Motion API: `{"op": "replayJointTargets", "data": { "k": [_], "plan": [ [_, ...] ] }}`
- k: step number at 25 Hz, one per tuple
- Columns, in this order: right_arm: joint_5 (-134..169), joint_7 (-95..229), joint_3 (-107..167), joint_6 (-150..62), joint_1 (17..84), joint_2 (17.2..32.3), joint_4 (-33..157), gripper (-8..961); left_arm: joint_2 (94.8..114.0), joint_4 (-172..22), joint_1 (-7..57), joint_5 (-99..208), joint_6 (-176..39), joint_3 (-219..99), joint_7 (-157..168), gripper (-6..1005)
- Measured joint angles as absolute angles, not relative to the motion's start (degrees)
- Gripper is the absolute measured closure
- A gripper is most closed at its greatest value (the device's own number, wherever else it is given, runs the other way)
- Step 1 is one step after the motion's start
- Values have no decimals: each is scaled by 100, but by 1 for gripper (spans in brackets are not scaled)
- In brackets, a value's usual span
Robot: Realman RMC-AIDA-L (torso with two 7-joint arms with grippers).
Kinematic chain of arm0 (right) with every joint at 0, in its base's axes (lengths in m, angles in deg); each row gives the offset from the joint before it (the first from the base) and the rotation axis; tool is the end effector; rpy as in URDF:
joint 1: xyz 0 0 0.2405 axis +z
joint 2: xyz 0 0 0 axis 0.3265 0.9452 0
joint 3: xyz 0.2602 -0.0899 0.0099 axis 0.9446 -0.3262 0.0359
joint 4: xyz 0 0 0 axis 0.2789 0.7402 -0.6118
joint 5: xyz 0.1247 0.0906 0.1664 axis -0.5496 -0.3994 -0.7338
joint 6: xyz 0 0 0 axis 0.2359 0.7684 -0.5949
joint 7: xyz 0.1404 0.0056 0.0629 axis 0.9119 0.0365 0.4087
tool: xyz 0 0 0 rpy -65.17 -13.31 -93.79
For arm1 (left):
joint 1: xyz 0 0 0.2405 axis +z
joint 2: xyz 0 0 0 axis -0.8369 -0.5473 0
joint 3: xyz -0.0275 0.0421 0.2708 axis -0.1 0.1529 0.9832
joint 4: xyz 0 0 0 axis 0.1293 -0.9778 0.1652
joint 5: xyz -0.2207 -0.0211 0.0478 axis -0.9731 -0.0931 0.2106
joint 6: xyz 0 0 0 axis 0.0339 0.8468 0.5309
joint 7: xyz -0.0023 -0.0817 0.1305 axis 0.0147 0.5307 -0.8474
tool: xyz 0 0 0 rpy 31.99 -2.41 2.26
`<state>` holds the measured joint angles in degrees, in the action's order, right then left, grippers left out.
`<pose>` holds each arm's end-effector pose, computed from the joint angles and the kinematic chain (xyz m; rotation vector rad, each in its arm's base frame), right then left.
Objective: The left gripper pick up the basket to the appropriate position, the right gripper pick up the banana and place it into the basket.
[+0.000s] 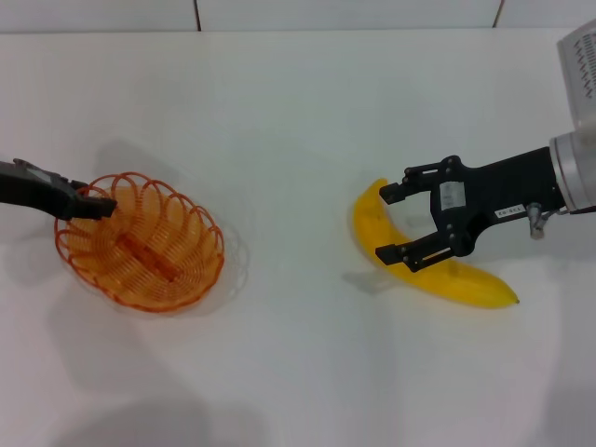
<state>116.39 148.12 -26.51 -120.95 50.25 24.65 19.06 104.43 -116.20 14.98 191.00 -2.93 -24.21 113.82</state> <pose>0.2664 0.3708 -0.0102 -2.9773 0.3266 0.2356 -0.3048 0.4336 0.0237 -2.5219 -0.9127 0.1359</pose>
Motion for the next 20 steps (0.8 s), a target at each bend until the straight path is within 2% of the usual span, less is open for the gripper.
{"op": "replayJointTargets", "data": {
  "k": [10,20],
  "plan": [
    [11640,14812,-2649,-12095,5025,2465,1906,72,10439,-11620,1475,19137,-281,-2421,11328,725],
    [11656,14812,-2650,-12095,5025,2465,1906,72,10313,-11815,1487,18697,473,-2446,11308,900]
  ]
}}
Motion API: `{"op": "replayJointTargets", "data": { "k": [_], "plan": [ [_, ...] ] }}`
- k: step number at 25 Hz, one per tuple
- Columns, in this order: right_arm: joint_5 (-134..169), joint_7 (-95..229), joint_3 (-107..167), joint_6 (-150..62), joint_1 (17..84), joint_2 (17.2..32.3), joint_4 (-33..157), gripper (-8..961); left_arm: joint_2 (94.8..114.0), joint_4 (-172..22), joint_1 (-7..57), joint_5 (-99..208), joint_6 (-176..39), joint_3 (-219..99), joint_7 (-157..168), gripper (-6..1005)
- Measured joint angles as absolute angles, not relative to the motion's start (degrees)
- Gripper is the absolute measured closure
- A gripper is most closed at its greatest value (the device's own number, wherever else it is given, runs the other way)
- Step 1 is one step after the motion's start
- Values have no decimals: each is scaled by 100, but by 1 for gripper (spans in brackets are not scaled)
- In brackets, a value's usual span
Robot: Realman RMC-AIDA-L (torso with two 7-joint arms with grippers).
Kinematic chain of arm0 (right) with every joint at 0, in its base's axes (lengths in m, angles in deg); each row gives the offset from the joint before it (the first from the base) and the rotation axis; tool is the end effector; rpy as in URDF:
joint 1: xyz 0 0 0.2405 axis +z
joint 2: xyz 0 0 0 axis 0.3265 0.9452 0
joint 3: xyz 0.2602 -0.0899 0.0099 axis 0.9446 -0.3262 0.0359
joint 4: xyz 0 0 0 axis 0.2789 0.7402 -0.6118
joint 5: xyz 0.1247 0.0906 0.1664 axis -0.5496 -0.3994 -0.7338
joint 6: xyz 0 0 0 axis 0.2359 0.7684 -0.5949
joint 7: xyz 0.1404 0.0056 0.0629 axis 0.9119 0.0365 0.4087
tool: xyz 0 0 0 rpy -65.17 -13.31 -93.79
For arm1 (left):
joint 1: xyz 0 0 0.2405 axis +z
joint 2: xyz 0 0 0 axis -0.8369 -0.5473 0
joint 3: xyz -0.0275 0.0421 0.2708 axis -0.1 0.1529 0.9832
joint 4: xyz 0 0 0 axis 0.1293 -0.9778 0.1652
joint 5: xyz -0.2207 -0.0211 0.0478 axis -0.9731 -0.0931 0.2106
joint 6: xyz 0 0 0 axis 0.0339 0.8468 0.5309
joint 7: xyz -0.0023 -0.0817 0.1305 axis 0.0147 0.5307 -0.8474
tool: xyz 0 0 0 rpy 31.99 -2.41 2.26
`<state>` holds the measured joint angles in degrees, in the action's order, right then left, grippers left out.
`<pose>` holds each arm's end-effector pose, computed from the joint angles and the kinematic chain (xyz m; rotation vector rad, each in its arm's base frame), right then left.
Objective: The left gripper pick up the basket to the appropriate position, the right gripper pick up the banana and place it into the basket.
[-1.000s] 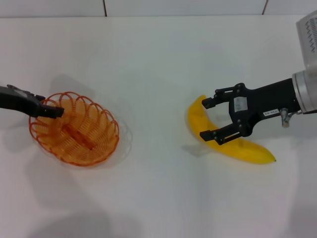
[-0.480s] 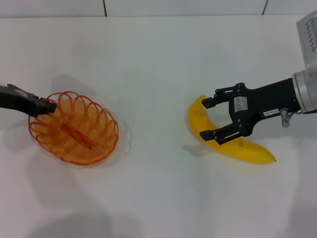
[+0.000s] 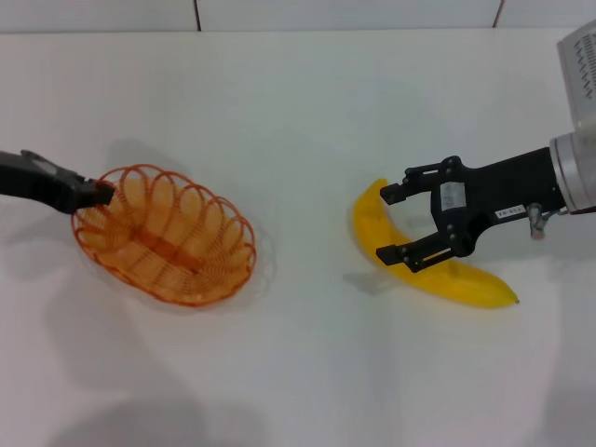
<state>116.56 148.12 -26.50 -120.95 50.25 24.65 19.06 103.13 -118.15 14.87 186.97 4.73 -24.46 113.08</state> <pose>0.2668 0.3707 -0.0102 -2.9781 0.3267 0.2314 -0.2875 0.4282 0.0346 -2.6154 -0.9046 0.0502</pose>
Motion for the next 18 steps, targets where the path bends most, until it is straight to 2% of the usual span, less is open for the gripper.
{"op": "replayJointTargets", "data": {
  "k": [9,18],
  "plan": [
    [11657,14766,-2650,-12095,5025,2471,1926,72,10214,-11876,1604,17771,669,-2524,11400,936],
    [11665,14762,-2652,-12103,5086,2483,1934,72,10435,-11386,1641,17443,-360,-2526,11608,942]
  ]
}}
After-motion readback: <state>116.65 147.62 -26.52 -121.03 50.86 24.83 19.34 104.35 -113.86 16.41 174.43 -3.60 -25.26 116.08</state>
